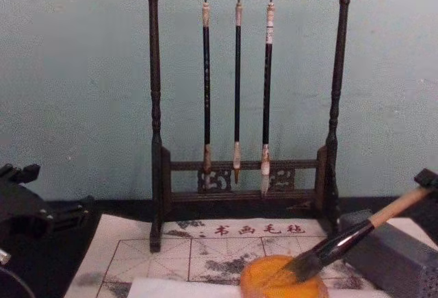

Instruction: Pick up the brush from the inkstone, write on the paper, then place the brush back to its original position.

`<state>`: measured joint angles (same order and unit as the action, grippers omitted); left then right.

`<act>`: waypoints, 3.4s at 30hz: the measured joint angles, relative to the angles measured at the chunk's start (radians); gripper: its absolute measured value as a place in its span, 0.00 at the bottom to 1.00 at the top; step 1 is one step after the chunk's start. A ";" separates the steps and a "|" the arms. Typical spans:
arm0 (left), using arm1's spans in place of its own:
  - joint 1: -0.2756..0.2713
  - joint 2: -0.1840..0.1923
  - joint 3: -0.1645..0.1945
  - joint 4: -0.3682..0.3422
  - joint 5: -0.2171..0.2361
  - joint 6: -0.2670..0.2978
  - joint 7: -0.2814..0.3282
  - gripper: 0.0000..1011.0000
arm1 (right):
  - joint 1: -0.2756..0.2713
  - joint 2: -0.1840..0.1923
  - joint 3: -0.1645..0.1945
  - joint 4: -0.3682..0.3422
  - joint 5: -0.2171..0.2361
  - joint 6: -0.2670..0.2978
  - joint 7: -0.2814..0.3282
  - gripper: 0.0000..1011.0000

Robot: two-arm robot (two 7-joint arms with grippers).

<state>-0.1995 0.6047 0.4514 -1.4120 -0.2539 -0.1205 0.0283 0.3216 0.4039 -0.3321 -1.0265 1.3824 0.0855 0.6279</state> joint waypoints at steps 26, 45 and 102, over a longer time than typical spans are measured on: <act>0.000 0.000 0.000 0.000 0.000 0.000 0.000 0.99 | 0.000 0.000 0.000 0.000 0.000 0.000 0.000 0.98; 0.000 0.000 0.000 0.000 0.000 0.000 0.000 0.99 | 0.000 0.000 0.000 -0.001 0.000 -0.001 0.000 0.99; 0.000 0.000 0.000 0.000 0.000 0.000 0.000 0.99 | -0.200 0.137 -0.023 -0.238 -0.821 -0.427 -0.476 0.99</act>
<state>-0.1995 0.6047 0.4514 -1.4120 -0.2539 -0.1205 0.0283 0.1219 0.5405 -0.3548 -1.2645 0.5618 -0.3414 0.1518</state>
